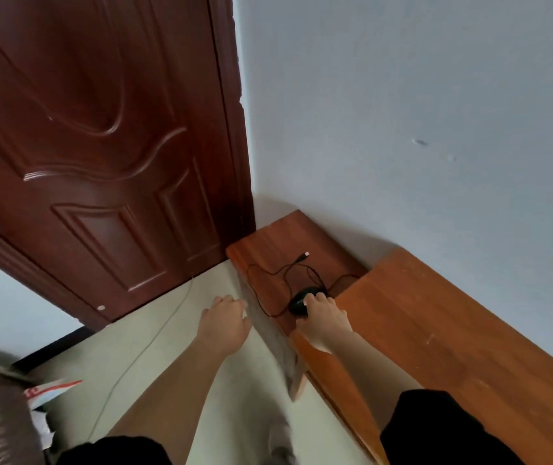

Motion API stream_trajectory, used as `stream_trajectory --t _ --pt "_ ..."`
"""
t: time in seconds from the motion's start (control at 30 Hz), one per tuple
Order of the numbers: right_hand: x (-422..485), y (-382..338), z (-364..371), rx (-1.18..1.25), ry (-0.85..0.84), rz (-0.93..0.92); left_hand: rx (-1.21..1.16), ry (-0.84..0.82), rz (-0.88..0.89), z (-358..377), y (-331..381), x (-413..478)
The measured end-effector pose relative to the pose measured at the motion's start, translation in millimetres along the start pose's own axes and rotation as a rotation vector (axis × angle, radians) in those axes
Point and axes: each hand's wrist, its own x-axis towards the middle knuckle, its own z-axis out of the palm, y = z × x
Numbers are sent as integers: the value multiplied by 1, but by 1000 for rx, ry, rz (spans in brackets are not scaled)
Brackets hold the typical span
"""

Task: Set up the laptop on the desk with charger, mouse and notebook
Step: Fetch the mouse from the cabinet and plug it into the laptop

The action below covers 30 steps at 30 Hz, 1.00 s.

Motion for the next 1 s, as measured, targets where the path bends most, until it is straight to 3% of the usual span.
stream_trajectory --t 0.3,0.6,0.87,1.0 --pt "144 27 7 152 -87 236 -116 -159 42 38 6 160" --pt "206 31 45 478 -215 828 -92 -201 113 62 26 267" --pt "230 28 80 683 -77 1111 28 -289 228 94 34 319" --pt "238 22 93 684 -16 1211 260 -386 281 108 36 330"
